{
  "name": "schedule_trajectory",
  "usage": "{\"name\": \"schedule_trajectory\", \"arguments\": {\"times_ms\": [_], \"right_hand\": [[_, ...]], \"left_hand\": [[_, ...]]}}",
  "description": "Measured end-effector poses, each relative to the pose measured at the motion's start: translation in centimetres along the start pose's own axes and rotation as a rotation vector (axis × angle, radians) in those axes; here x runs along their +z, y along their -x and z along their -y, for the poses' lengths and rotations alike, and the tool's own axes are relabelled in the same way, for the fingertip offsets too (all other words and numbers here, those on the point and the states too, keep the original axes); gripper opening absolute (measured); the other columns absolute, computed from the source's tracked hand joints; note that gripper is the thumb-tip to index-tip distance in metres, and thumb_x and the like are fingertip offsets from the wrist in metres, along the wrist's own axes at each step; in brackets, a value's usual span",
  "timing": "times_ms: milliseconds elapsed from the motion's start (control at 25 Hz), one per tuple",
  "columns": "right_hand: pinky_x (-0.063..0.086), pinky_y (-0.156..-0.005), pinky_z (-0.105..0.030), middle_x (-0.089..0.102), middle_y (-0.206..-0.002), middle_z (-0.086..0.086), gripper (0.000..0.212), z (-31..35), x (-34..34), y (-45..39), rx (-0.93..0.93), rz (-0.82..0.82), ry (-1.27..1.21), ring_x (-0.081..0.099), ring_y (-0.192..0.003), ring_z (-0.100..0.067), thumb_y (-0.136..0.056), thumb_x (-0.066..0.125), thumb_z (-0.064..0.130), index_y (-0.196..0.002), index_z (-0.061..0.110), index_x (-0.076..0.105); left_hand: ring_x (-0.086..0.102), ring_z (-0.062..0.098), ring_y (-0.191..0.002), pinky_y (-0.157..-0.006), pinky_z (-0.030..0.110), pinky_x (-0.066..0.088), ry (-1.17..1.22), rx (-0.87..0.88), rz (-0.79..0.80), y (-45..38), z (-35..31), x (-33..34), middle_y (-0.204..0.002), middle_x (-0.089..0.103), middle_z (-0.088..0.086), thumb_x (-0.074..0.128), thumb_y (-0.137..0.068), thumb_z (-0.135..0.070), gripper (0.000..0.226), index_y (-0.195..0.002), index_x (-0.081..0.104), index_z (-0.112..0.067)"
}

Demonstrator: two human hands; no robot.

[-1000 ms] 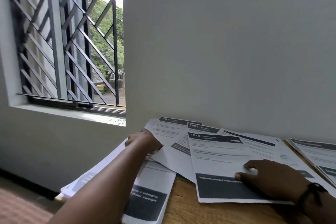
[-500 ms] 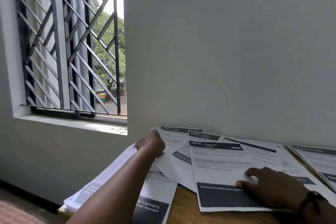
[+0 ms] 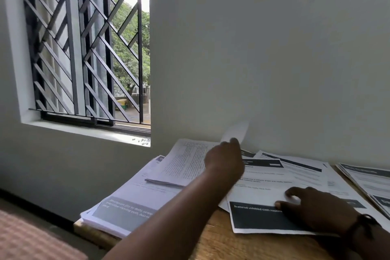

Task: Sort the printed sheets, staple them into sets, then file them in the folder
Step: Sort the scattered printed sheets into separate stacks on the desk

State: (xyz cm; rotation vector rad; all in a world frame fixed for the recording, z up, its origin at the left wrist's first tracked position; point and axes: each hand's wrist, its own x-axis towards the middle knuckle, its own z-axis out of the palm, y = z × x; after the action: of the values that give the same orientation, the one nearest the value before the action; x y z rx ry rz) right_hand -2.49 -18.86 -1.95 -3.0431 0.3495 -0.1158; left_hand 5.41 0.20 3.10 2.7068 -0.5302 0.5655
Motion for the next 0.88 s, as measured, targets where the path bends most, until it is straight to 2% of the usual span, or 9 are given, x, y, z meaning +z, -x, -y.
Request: {"name": "schedule_trajectory", "arguments": {"times_ms": [160,280,360,480,520,640,720,800,880], "right_hand": [[0.042,-0.091,-0.028,0.052,-0.133,0.007,0.067,-0.1,0.0,0.0,-0.002,-0.009,0.004,0.052,-0.116,-0.013,-0.079,0.034,0.080,-0.129,0.038,0.046],[0.042,-0.091,-0.029,0.054,-0.132,0.008,0.065,-0.2,-0.2,0.0,0.017,-0.005,0.018,0.052,-0.116,-0.013,-0.081,0.039,0.077,-0.126,0.032,0.049],[0.043,-0.090,-0.029,0.055,-0.130,0.006,0.067,-0.4,-0.3,0.1,0.042,-0.010,0.013,0.052,-0.114,-0.015,-0.080,0.042,0.076,-0.125,0.028,0.052],[0.043,-0.090,-0.031,0.055,-0.129,0.000,0.072,-0.6,-0.6,0.1,0.087,-0.038,-0.010,0.052,-0.114,-0.019,-0.076,0.045,0.078,-0.124,0.025,0.053],[0.043,-0.092,-0.031,0.054,-0.131,-0.001,0.074,-0.7,-0.7,0.0,0.107,-0.050,-0.032,0.052,-0.116,-0.020,-0.076,0.046,0.078,-0.127,0.024,0.052],[0.043,-0.092,-0.030,0.052,-0.134,-0.002,0.078,-1.3,-1.0,-0.3,0.181,-0.049,-0.106,0.051,-0.120,-0.020,-0.074,0.050,0.077,-0.130,0.022,0.048],[0.042,-0.078,-0.027,0.057,-0.115,0.002,0.067,-1.5,-1.1,-0.3,0.222,-0.011,-0.147,0.054,-0.110,-0.017,-0.070,0.057,0.076,-0.110,0.022,0.052],[0.036,-0.061,-0.023,0.053,-0.090,0.006,0.053,-1.6,-1.3,-0.1,0.247,0.003,-0.181,0.054,-0.092,-0.015,-0.066,0.066,0.070,-0.083,0.023,0.045],[0.038,-0.060,-0.022,0.054,-0.089,0.005,0.051,-1.9,-1.4,-0.2,0.261,0.010,-0.224,0.053,-0.086,-0.013,-0.063,0.073,0.062,-0.082,0.022,0.046]], "left_hand": [[0.063,0.031,-0.094,-0.070,0.030,0.044,0.257,-0.299,0.007,-3.3,6.6,-3.0,-0.105,0.066,0.012,0.054,-0.084,-0.020,0.026,-0.107,0.058,-0.009],[0.060,0.024,-0.071,-0.062,0.030,0.052,0.429,-0.472,0.144,-3.4,10.7,-2.6,-0.084,0.061,0.011,0.063,-0.088,-0.019,0.015,-0.086,0.057,-0.005],[0.058,0.024,-0.068,-0.061,0.031,0.052,0.422,-0.535,0.240,-2.9,12.0,-1.8,-0.082,0.058,0.012,0.067,-0.088,-0.023,0.022,-0.086,0.054,-0.005],[0.059,0.030,-0.096,-0.078,0.034,0.050,-0.040,-0.463,0.134,-3.7,11.5,-1.3,-0.108,0.060,0.013,0.067,-0.083,-0.034,0.040,-0.112,0.055,-0.009],[0.058,0.030,-0.102,-0.082,0.035,0.049,-0.096,-0.418,0.084,-3.9,10.3,-1.3,-0.113,0.059,0.012,0.066,-0.082,-0.037,0.045,-0.117,0.053,-0.012],[0.062,0.024,-0.082,-0.077,0.033,0.056,0.186,-0.288,0.222,-4.3,5.5,0.0,-0.096,0.064,0.009,0.066,-0.084,-0.044,0.043,-0.107,0.058,-0.010],[0.063,0.022,-0.068,-0.069,0.032,0.059,0.348,-0.281,0.392,-3.6,2.2,1.1,-0.091,0.065,0.009,0.067,-0.085,-0.046,0.044,-0.103,0.057,-0.007],[0.067,0.024,-0.076,-0.071,0.034,0.060,0.349,-0.261,0.460,-2.9,0.4,2.3,-0.097,0.063,0.009,0.064,-0.087,-0.045,0.050,-0.117,0.051,-0.007],[0.065,0.026,-0.096,-0.079,0.033,0.057,0.287,-0.226,0.418,-2.3,0.2,3.7,-0.102,0.061,0.006,0.065,-0.086,-0.044,0.055,-0.126,0.049,-0.009]]}}
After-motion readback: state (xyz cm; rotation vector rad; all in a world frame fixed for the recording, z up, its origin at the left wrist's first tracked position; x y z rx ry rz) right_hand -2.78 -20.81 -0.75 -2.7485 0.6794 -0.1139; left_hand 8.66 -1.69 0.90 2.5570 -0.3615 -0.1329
